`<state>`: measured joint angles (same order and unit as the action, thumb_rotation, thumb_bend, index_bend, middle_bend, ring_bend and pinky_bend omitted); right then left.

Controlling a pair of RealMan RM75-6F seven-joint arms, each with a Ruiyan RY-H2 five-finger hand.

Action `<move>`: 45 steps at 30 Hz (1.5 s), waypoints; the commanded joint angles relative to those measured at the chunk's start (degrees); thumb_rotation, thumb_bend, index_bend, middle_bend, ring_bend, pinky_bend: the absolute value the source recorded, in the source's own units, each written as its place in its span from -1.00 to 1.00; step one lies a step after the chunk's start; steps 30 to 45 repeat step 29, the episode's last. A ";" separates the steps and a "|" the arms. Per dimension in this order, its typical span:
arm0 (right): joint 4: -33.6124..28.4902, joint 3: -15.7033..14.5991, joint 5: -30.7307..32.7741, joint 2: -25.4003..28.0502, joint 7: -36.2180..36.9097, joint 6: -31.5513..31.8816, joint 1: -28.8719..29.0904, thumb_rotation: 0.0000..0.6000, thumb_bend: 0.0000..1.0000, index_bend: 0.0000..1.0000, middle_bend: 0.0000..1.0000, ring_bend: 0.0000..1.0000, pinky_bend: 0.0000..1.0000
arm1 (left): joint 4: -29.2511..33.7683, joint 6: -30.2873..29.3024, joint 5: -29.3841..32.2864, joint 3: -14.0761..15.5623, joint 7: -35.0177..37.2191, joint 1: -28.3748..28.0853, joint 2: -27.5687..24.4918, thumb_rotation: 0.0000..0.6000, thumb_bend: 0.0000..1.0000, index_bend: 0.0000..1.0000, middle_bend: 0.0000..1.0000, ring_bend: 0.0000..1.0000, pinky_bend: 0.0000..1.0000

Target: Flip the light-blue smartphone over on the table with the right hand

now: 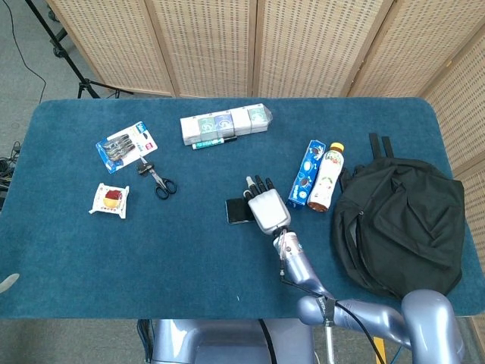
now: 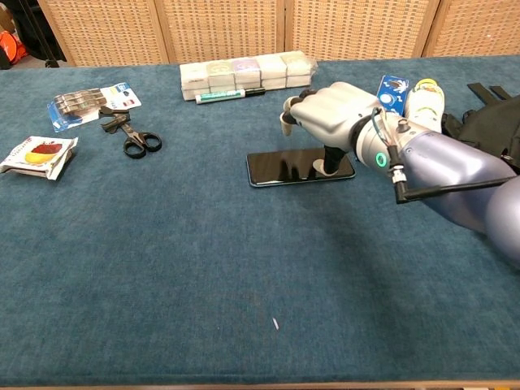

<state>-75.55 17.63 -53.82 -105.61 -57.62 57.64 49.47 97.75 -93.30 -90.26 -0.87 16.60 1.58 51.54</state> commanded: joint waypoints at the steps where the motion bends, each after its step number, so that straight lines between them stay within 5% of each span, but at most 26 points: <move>1: 0.03 -0.32 -1.79 -0.20 1.18 1.64 0.42 1.00 -0.22 -0.55 -0.89 -0.94 -0.69 | 0.01 0.07 -0.17 0.09 0.06 -0.02 -0.03 1.00 -1.00 -1.00 -1.00 -1.00 -1.00; 8: -6.53 -2.35 -5.15 3.53 4.79 3.77 -1.37 1.00 -0.26 -0.55 -0.89 -0.95 -0.69 | -0.17 -0.37 0.12 -0.07 1.09 0.19 -0.25 1.00 -1.00 -1.00 -1.00 -1.00 -1.00; 16: -16.23 -11.24 -20.51 16.31 17.45 13.26 -10.66 1.00 -0.98 -0.80 -1.00 -1.00 -0.97 | -0.37 -0.45 -0.60 0.27 0.51 0.28 -0.19 1.00 -1.00 -1.00 -1.00 -1.00 -1.00; 29: -15.31 -22.61 -33.98 31.65 45.37 32.97 -29.04 1.00 -1.00 -0.81 -1.00 -1.00 -1.00 | 0.78 -0.47 -0.66 0.39 -6.44 0.41 1.73 1.00 -1.00 -1.00 -1.00 -1.00 -1.00; 45: -15.31 -22.61 -33.98 31.65 45.37 32.97 -29.04 1.00 -1.00 -0.81 -1.00 -1.00 -1.00 | 0.78 -0.47 -0.66 0.39 -6.44 0.41 1.73 1.00 -1.00 -1.00 -1.00 -1.00 -1.00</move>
